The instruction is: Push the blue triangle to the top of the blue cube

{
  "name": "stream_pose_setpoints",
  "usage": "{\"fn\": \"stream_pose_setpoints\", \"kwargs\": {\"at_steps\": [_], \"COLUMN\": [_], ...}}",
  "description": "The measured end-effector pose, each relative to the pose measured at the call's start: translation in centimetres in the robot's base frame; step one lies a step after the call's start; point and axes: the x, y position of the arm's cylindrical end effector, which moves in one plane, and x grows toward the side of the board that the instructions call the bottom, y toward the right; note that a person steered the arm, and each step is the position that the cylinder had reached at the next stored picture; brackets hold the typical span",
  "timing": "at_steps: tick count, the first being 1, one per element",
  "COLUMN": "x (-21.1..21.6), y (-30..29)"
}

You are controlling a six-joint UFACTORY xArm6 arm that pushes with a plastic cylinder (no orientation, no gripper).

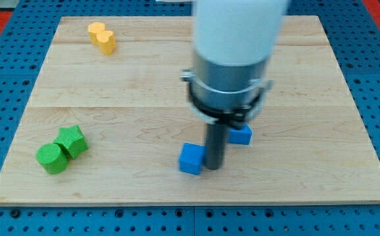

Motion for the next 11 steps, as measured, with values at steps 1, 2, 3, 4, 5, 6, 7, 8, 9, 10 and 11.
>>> {"fn": "stream_pose_setpoints", "kwargs": {"at_steps": [1,2,3,4,5,6,7,8,9,10,11], "x": [-0.2,-0.2,-1.6,-4.8,-5.4,-5.5,-5.8,-7.4,-8.6,-8.6,-8.6], "y": [-3.3,2.8,11.8,14.3,10.0,4.9,0.1,-1.2,-2.3,-7.5,-12.1]}}
